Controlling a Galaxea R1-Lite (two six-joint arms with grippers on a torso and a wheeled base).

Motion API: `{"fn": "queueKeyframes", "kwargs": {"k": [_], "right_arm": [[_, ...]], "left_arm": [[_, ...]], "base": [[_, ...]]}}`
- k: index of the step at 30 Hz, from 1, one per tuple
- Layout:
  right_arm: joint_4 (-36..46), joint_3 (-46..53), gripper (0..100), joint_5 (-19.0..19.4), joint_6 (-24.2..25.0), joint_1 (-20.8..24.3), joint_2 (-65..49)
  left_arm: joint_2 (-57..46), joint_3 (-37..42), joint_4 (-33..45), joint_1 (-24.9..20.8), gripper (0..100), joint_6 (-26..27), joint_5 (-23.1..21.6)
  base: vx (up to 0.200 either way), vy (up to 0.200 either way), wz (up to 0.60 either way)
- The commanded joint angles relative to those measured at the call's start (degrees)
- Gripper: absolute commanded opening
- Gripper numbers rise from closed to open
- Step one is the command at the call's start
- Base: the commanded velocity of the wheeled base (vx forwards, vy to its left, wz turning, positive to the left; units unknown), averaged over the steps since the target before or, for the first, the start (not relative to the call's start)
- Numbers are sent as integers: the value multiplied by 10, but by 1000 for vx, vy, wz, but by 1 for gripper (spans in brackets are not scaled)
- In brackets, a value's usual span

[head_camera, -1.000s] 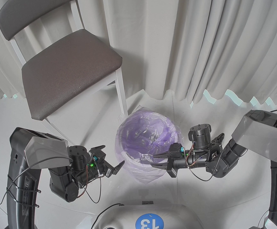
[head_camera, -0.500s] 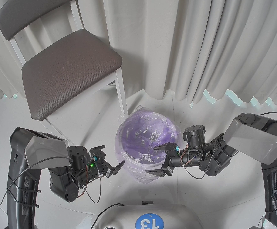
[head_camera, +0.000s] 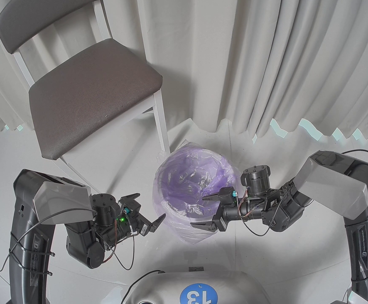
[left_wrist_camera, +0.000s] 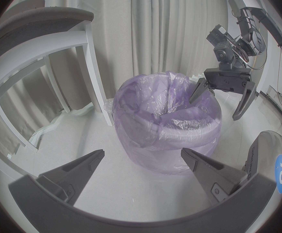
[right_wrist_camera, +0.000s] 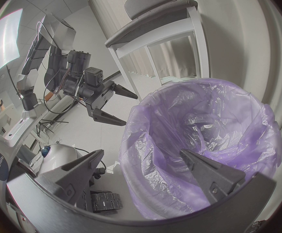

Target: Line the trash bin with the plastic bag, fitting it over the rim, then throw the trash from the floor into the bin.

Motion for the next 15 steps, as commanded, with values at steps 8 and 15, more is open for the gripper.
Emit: {"fn": "queueKeyframes", "kwargs": {"k": [8,15], "right_arm": [[-5,11,0,0,-9,0,-4],[-35,59,0,0,-34,9,-28]], "left_arm": [[1,-2,0,0,100,0,0],[0,-1,0,0,100,0,0]], "base": [[0,0,0],[0,0,0]]}}
